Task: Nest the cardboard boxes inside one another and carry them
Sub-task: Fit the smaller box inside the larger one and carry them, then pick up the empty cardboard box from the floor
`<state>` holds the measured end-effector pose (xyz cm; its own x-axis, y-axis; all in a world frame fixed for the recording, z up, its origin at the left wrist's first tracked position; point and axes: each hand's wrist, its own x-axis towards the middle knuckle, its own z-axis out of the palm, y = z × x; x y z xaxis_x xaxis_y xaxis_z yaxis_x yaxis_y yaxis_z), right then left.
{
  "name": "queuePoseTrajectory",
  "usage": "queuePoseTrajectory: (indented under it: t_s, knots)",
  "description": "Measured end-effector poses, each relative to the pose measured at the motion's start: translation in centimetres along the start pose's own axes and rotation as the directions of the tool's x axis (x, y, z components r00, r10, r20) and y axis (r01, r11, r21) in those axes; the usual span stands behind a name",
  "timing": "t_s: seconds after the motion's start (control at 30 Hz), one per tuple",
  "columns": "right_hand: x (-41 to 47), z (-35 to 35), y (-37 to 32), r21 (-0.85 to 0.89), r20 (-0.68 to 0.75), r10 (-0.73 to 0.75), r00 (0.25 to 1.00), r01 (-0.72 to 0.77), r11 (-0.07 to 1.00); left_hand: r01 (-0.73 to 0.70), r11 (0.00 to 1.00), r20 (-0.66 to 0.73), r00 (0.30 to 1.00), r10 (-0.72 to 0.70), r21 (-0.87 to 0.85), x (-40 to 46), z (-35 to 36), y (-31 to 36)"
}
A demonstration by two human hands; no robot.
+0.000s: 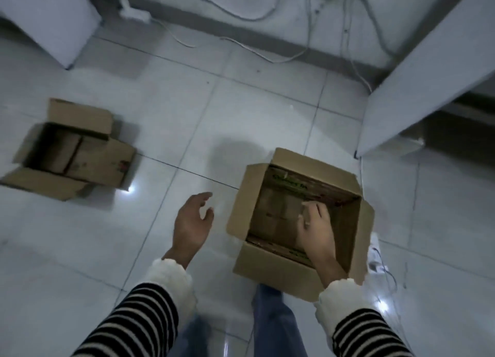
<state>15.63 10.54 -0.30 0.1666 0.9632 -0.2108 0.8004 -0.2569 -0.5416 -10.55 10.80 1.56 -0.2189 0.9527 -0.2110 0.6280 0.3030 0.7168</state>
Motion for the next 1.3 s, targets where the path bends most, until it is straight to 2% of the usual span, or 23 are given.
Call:
queuePoseTrajectory:
  t_s: [0.17, 0.3, 0.47, 0.63, 0.8, 0.9, 1.1, 1.3]
  knots:
    - [-4.4, 2.5, -13.2, 0.052, -0.025, -0.219, 0.975, 0.220, 0.974, -0.024, 0.981, -0.216, 0.976, -0.019, -0.194, -4.4, -12.0, -4.4]
    - [-10.4, 6.8, -23.9, 0.117, -0.076, -0.332, 0.940, 0.340, 0.933, -0.008, 0.974, -0.302, 0.951, -0.063, -0.227, -8.5, -23.6, -10.9]
    - [-17.0, 13.8, -35.7, 0.205, -0.142, -0.312, 0.939, 0.336, 0.919, 0.034, 0.982, -0.362, 0.927, -0.101, -0.187, -11.6, -37.4, -19.0]
    - [-19.9, 20.5, -44.9, 0.240, -0.100, -0.341, 0.935, 0.356, 0.903, 0.064, 0.979, -0.398, 0.907, -0.138, -0.195, -9.8, -46.2, -25.0]
    - [-17.0, 28.0, -52.2, 0.242, -0.081, -0.355, 0.931, 0.364, 0.900, 0.062, 0.989, -0.375, 0.921, -0.109, -0.135, -2.8, -50.6, -30.9]
    - [-13.7, 33.3, -55.6, 0.240, -0.058, -0.324, 0.944, 0.328, 0.914, 0.076, 0.994, -0.302, 0.948, -0.096, -0.078, 3.2, -52.7, -35.0]
    - [-7.1, 42.2, -61.0, 0.174, 0.012, -0.130, 0.991, 0.126, 0.977, 0.123, 0.988, -0.084, 0.990, -0.115, 0.091, 16.1, -56.5, -42.3]
    - [-2.5, 48.9, -62.9, 0.101, 0.035, 0.037, 0.999, -0.041, 0.994, 0.098, 0.974, 0.031, 0.994, -0.107, 0.206, 27.0, -58.1, -49.1]
